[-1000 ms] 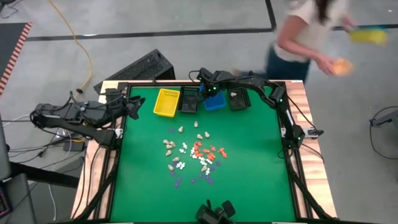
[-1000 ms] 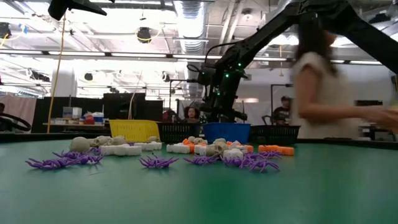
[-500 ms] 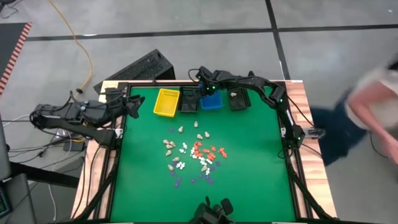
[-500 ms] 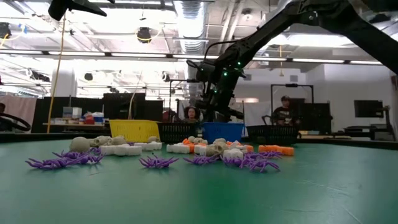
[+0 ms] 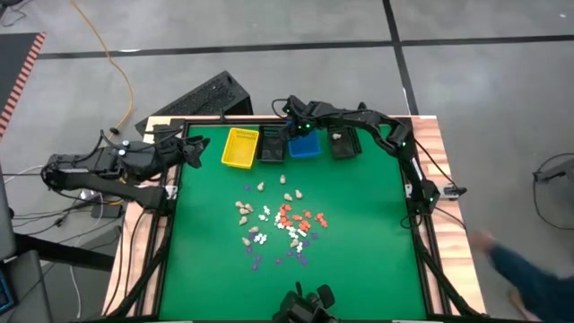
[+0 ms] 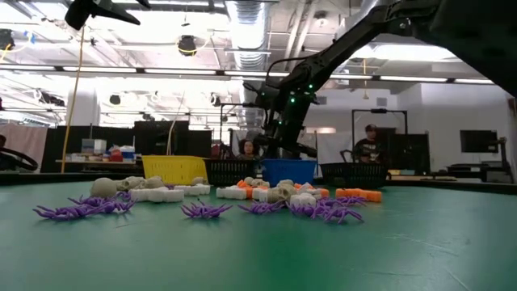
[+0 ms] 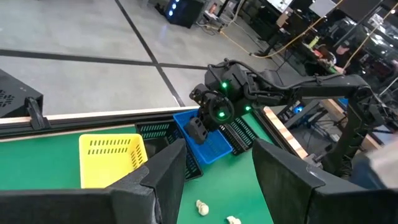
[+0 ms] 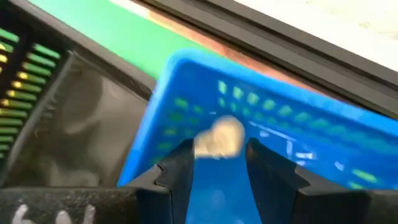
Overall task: Sort Halloween decoration
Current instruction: Put the white skull toy into the right black basket
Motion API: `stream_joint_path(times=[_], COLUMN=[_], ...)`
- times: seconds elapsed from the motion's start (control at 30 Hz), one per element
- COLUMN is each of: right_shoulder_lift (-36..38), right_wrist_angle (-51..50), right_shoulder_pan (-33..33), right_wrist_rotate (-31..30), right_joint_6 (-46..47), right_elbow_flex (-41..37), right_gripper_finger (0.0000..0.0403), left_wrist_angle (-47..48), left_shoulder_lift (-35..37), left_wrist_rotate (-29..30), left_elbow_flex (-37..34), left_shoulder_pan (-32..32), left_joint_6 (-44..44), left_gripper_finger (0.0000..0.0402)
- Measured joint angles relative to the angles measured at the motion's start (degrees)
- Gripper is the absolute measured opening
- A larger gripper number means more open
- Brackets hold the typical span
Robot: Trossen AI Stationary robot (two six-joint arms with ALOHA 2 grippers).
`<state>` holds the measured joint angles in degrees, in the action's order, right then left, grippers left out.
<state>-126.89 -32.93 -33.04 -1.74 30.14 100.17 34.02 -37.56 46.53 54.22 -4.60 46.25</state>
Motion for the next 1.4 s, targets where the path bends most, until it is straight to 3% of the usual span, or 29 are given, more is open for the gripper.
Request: stream_joint_path(times=[0.37, 0.57, 0.7, 0.8, 1.0, 1.2, 1.4], right_shoulder_lift=[-0.9, -0.9, 0.4, 3.3, 8.4, 9.6, 9.5], right_wrist_angle=[-0.1, -1.5, -5.4, -9.4, -14.5, -15.6, -17.5], right_shoulder_pan=[-0.6, -0.5, -0.6, -0.5, -0.5, -0.4, -0.8], right_wrist_rotate=[0.6, 2.5, 5.2, 5.2, 5.0, 5.1, 10.4], right_joint_6=[0.5, 1.1, -3.8, -8.0, -19.6, -42.7, -62.9], right_elbow_flex=[0.1, 0.1, 0.1, 0.1, 0.2, 0.2, -0.5], right_gripper_finger=[0.0154, 0.0087, 0.0031, 0.0014, 0.0042, 0.0087, 0.0162], left_wrist_angle=[0.0, 0.0, 0.0, 0.0, 0.0, 0.0, 0.0], left_shoulder_lift=[0.0, 0.0, 0.0, 0.0, 0.0, 0.0, 0.0], left_wrist_rotate=[-0.2, -0.2, -0.6, -0.7, -0.9, -1.0, -1.2], left_elbow_flex=[0.0, 0.0, 0.0, 0.0, 0.0, 0.0, 0.0], left_shoulder_pan=[0.2, 0.2, 0.2, 0.2, 0.2, 0.2, 0.2], left_joint_6=[-0.6, -1.0, -1.0, -1.1, -2.5, -2.5, -2.4], left_gripper_finger=[0.0176, 0.0176, 0.0176, 0.0176, 0.0176, 0.0176, 0.0176])
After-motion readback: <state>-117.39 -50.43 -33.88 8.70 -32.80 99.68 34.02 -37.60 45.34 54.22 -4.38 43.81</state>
